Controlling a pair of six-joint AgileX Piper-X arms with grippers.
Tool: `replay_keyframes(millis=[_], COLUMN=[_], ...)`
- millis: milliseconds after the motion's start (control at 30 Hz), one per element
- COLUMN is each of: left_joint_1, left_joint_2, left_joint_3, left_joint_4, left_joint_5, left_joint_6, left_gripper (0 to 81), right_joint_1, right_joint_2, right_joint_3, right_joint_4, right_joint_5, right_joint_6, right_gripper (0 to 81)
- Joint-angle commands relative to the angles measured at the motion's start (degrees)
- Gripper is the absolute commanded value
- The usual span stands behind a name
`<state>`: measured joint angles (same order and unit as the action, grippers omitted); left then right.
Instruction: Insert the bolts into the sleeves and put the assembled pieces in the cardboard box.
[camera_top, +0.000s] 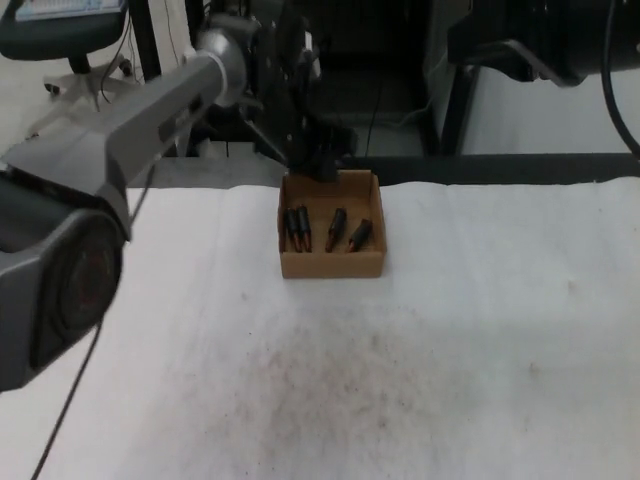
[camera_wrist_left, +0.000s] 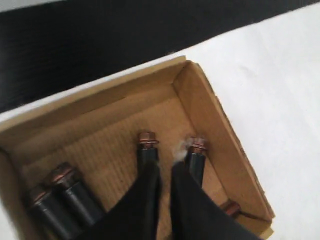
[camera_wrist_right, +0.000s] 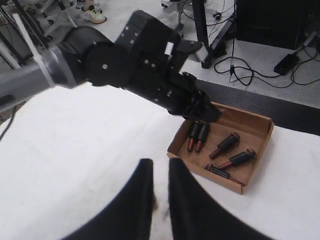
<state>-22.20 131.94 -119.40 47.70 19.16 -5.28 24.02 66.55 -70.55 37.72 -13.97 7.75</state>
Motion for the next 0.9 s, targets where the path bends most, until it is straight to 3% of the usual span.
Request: replay_keyframes(millis=[0, 233, 433, 567, 700, 867], left_joint_1=[1.66, 4.53, 4.63, 3.99, 4.0, 4.0], left_joint_2=[-4.46, -15.75, -30.54, -44.21, -61.48, -86.21], left_joint_3=[-0.56, -0.56, 6.69, 19.58, 38.78, 64.91], left_joint_4=[2.99, 16.92, 21.17, 19.44, 12.74, -2.76], left_joint_5=[-4.07, -13.14, -13.68, -14.04, -14.02, -19.49], left_joint_6=[2.5, 13.56, 15.83, 15.83, 13.1, 5.28], left_gripper=[0.3, 0.3, 0.3, 0.3, 0.3, 0.3], right_joint_1=[-1.89, -9.06, -18.53, -22.73, -22.56, -22.69], right_joint_2=[-0.91, -3.86, -12.96, -21.28, -28.55, -34.91], right_joint_3=[-0.33, 0.72, 9.15, 16.83, 23.48, 29.26], right_joint_4=[1.99, 11.39, 13.06, 13.07, 13.42, 14.57], right_joint_5=[0.41, 0.87, 0.36, -0.16, -0.16, -2.49], right_joint_6=[-0.11, -5.66, -7.75, -11.48, -22.22, -22.26], right_gripper=[1.1, 0.8, 0.8, 0.8, 0.8, 0.8])
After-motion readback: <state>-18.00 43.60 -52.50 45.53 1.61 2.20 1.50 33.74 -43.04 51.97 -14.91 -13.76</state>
